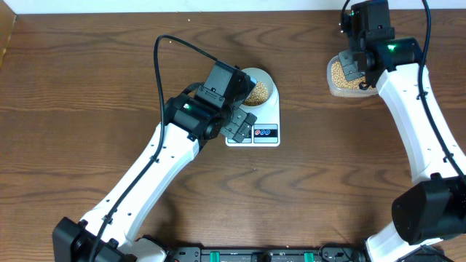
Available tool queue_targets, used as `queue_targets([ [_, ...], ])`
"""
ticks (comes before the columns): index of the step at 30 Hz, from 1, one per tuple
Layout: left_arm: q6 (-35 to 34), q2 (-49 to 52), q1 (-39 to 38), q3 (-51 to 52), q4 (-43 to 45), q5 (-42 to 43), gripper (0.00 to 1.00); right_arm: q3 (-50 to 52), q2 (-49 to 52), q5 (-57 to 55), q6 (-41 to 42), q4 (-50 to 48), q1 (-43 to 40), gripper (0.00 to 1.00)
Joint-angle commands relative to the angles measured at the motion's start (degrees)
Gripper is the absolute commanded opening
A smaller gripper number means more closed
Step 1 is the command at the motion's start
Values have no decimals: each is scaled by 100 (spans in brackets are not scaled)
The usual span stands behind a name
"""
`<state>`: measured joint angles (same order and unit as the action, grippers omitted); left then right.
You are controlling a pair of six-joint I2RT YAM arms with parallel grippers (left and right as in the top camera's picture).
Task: Scoop item into bowl and weigh 50g on scale
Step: 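Lower the scoop into the tub and open the right gripper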
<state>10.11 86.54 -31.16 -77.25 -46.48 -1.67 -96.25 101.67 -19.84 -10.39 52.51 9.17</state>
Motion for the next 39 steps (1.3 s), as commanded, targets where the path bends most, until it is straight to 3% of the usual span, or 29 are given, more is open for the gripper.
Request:
queue_targets([
  [1, -50, 4, 24, 44, -22, -31, 98, 4, 68, -553, 334, 4, 0, 2],
  [6, -52, 4, 24, 44, -22, -31, 98, 4, 68, -343, 1526, 22, -192, 2],
  [10, -52, 4, 24, 44, -22, -31, 98, 83, 68, 796, 2938, 63, -466, 4],
  [19, -52, 4, 24, 44, -22, -31, 98, 1117, 68, 2542, 3847, -1198, -1191, 4],
  [24, -50, 4, 24, 44, -22, -31, 98, 1801, 68, 3560, 3893, -2170, -1563, 2],
  [27, -52, 4, 24, 44, -22, -31, 98, 2057, 68, 3904, 3908, -2347, -1707, 12],
  [28, -50, 4, 24, 44, -22, -31, 98, 2144, 68, 4035, 3906, -2275, -1773, 35],
  [31, -50, 4, 24, 44, -22, -31, 98, 2181, 68, 4122, 3904, -2092, -1816, 50],
  [39, -50, 4, 24, 44, -22, -31, 98, 2181, 66, 4122, 3464, -1432, -2041, 74],
])
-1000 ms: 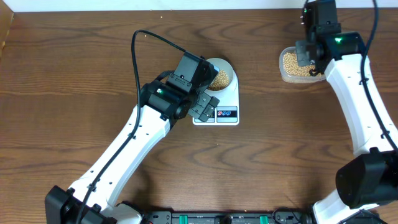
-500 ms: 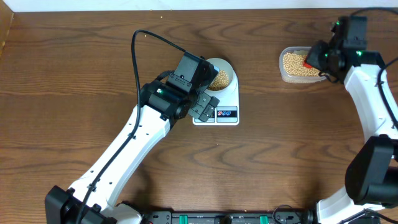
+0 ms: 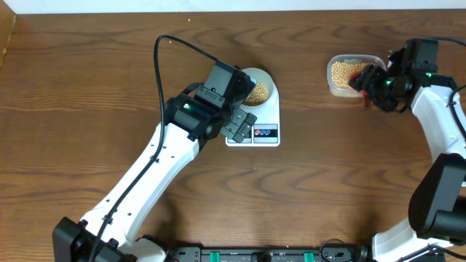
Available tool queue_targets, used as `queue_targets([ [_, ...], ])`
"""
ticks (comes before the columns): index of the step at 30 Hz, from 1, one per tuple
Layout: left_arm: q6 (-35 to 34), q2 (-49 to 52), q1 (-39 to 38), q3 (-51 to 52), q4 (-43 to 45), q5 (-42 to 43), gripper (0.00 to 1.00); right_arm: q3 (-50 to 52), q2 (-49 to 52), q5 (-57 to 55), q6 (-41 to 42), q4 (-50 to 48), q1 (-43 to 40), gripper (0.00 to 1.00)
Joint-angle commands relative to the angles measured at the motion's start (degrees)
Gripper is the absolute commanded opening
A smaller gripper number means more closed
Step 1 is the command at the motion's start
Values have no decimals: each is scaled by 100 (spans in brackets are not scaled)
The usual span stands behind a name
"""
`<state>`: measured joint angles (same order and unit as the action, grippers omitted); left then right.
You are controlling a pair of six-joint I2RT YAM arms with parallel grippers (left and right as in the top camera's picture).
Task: Scoop item into bowl and weigh 50g on scale
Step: 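Lower the scoop into the tub and open the right gripper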
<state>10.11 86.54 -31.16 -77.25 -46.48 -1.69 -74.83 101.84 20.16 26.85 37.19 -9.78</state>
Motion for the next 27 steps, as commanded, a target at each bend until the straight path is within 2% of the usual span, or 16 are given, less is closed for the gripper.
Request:
queue_targets([
  [1, -50, 4, 24, 44, -22, -28, 98, 37, 48, 125, -332, 140, -184, 77],
  [6, -50, 4, 24, 44, -22, -28, 98, -17, -81, 804, -1145, 328, -420, 93],
  [11, -50, 4, 24, 44, -22, -28, 98, -116, -566, 1008, -1766, 540, -546, 99],
  [19, -50, 4, 24, 44, -22, -28, 98, -120, -2190, 997, -2968, 1099, -313, 99],
  [27, -50, 4, 24, 44, -22, -28, 98, -120, -3716, 354, -3034, 2068, 236, 99],
])
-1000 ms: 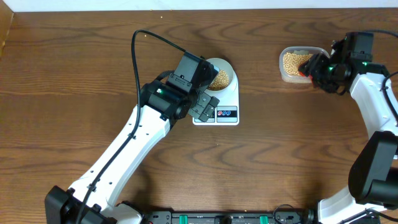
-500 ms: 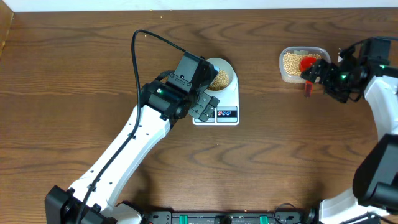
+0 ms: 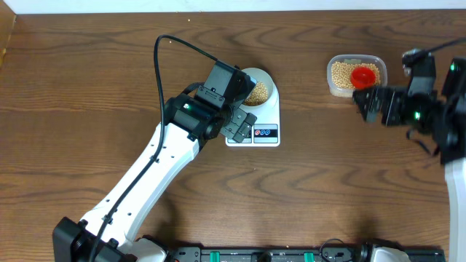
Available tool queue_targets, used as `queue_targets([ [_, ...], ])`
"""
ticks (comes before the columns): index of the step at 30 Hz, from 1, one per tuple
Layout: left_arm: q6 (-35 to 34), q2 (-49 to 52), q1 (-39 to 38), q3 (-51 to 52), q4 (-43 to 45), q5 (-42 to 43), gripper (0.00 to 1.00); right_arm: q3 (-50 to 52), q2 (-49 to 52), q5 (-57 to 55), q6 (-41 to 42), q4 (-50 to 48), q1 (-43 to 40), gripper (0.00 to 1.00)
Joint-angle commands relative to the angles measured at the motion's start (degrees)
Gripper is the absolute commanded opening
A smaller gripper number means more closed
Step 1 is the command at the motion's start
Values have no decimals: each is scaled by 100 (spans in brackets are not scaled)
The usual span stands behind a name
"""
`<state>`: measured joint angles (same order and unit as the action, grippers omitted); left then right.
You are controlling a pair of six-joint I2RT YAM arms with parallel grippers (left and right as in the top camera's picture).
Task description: Scoop item into bowl and weigh 50g on scale
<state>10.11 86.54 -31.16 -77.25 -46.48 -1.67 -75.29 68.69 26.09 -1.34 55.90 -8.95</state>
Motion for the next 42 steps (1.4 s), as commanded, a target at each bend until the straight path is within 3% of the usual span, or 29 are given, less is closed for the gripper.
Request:
queue_targets([
  [1, -50, 4, 24, 44, -22, -31, 98, -74, -555, -227, -212, 332, 184, 99],
  [11, -50, 4, 24, 44, -22, -31, 98, -74, -1561, -426, -219, 1416, 203, 99],
  [23, -50, 4, 24, 44, -22, -31, 98, -17, -1812, -782, -533, 1307, 234, 99],
  [29, -50, 4, 24, 44, -22, -31, 98, 785, -2376, -780, -691, 136, 243, 99],
  [42, -50, 4, 24, 44, -22, -31, 98, 4409, -4892, -1517, -798, -3198, 682, 99],
])
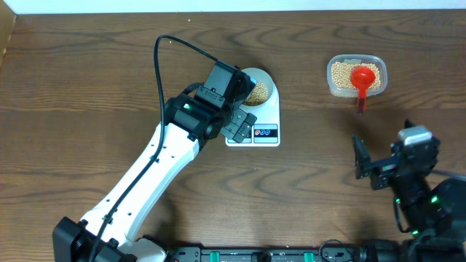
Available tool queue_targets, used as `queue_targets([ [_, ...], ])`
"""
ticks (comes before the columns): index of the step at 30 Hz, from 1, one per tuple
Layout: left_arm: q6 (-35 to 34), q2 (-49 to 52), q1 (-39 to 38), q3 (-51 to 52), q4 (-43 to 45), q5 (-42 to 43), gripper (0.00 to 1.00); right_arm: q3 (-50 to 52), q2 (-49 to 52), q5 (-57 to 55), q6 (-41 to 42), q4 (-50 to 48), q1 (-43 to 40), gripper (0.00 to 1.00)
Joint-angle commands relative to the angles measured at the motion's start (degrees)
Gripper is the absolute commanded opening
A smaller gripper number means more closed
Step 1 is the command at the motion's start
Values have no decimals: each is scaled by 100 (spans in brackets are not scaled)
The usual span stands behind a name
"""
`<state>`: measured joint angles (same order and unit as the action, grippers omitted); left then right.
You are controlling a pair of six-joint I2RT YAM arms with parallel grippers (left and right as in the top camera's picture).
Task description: Scoop item into bowl and weigh 50g on scale
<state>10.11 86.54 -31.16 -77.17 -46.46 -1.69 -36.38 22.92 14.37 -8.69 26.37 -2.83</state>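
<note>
A white bowl (261,89) of yellow beans stands on the white scale (271,116). My left gripper (241,122) hangs over the scale's left part, against the bowl's left rim; its jaws are hidden under the wrist. The red scoop (363,77) lies in the clear bean container (341,73) at the back right, its handle sticking out over the near rim. My right gripper (366,169) is open and empty, well in front of the container near the right front of the table.
The scale's display and buttons (264,132) face the front. The left arm (149,182) crosses the table from the front left up to the scale. A black rail (262,255) runs along the front edge.
My right gripper has moved from just in front of the container toward the front right of the table. The scoop stays in the container. The left arm has not moved.
My right gripper was over the bean container. Then it was at the container's right side with the red scoop at its tips. Then the scoop lay in the container, the gripper just in front. Now the gripper is far back; the left arm stayed at the bowl.
</note>
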Motion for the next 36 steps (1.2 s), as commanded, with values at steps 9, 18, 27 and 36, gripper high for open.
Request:
queue_targets([
  [9, -52, 4, 24, 35, -24, -28, 98, 2470, -1504, -658, -66, -1934, 199, 99],
  [18, -50, 4, 24, 35, -24, -28, 98, 3445, -2262, -675, -61, -2291, 225, 99],
  [27, -50, 4, 24, 35, -24, -28, 98, 3606, -2264, -728, -129, -2400, 337, 99],
  [36, -52, 4, 24, 35, -24, -28, 98, 3606, -2133, -763, -122, -2253, 334, 99],
])
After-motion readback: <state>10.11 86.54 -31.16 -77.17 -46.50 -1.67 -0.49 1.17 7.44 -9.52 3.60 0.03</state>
